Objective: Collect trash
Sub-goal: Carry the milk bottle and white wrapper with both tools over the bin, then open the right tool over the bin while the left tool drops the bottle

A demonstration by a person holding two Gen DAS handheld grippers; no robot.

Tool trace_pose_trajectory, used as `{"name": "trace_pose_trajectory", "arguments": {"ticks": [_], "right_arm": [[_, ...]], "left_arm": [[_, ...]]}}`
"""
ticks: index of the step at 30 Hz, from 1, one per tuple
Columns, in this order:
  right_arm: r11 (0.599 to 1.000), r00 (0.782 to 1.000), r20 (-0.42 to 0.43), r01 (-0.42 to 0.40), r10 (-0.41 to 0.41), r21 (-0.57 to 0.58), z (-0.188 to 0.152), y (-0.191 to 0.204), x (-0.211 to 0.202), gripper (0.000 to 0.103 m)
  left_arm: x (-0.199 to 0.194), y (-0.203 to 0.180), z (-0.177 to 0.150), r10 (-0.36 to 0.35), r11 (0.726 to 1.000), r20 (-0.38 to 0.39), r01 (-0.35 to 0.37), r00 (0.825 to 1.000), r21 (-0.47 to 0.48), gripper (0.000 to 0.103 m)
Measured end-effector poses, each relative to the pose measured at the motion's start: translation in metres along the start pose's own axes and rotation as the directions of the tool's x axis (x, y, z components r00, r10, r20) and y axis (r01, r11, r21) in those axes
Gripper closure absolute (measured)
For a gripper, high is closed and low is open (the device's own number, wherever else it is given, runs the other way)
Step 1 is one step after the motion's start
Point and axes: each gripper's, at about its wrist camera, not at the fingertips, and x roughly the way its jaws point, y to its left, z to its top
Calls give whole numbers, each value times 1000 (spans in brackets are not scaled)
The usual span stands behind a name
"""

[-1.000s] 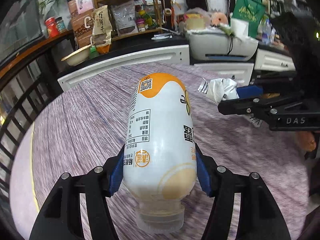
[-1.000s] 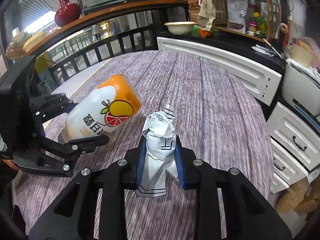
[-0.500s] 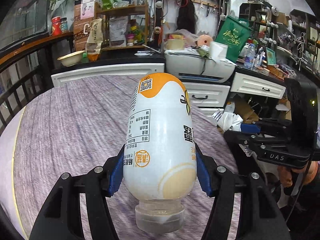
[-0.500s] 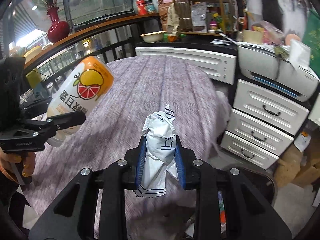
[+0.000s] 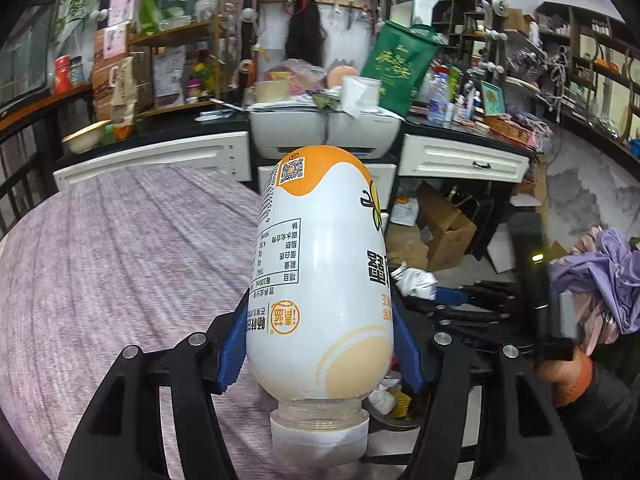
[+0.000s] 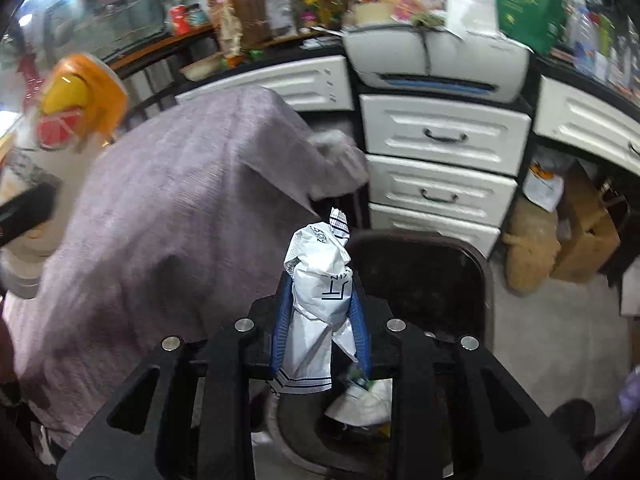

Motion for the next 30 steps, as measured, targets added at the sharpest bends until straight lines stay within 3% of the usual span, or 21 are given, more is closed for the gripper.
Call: {"name": "trace_pose_trajectory", "arguments": {"ticks": [2,5,13,19,30], "right_arm": [[998,998,-12,62,-62,17,-10,-12,11,68],[992,996,-12,94,-93,84,-24,-30,15,28],[976,989,25,140,-146,167,-48,-59,-13,26],[950,959,98,243,-266,196,-56,-76,-49,20],[944,941,195,230,-278,235,-51,-76,-96,17]], "left_arm": [[6,-13,0,-20,1000,-8,20,1000,9,42],[18,-31,0,-47,999,-27,47,999,22,42],[58,-65,-15,-83,996,-113,86,990,21,42],[94,-77,-26,-72,997,-185,75,980,9,42],[141,-88,-38,-46,997,-297,62,954,43,42]]}}
